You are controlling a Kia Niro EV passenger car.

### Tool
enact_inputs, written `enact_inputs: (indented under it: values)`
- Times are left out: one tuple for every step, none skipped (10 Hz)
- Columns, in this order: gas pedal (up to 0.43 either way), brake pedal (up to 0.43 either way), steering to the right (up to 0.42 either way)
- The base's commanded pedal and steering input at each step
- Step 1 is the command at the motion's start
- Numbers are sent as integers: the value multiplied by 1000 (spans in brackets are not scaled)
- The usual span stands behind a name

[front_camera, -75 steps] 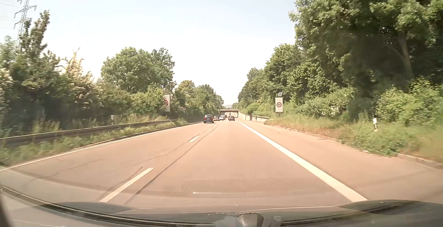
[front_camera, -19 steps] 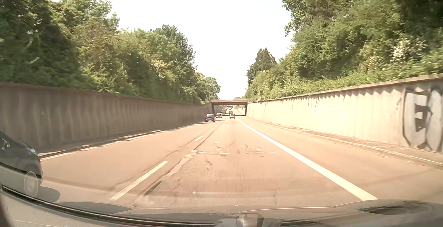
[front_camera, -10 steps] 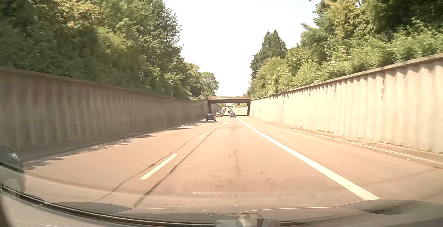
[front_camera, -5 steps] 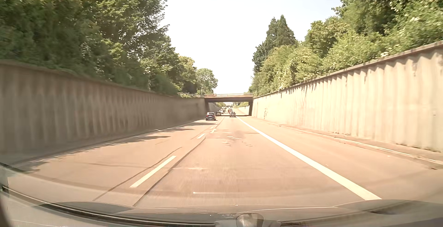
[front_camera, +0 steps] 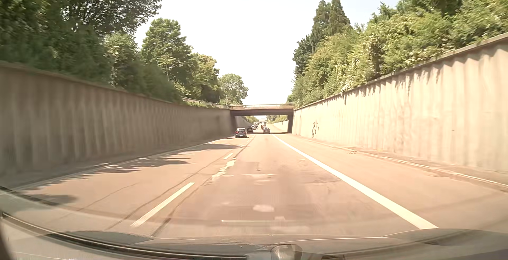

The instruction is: Follow the waypoints while adhering to traffic rules and regulations

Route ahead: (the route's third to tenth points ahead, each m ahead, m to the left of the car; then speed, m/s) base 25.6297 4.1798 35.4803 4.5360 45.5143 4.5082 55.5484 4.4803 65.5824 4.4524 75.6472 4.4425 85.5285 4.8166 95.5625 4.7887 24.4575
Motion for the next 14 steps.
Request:
enact_inputs:
  values:
    - [209, 0, 0]
    - [209, 0, 0]
    - [209, 0, 0]
    - [209, 0, 0]
    - [209, 0, 0]
    - [209, 0, 0]
    - [220, 0, 0]
    - [220, 0, 0]
    - [220, 0, -1]
    - [220, 0, -1]
    - [220, 0, -1]
    - [220, 0, -1]
    - [220, 0, -1]
    - [220, 0, -1]
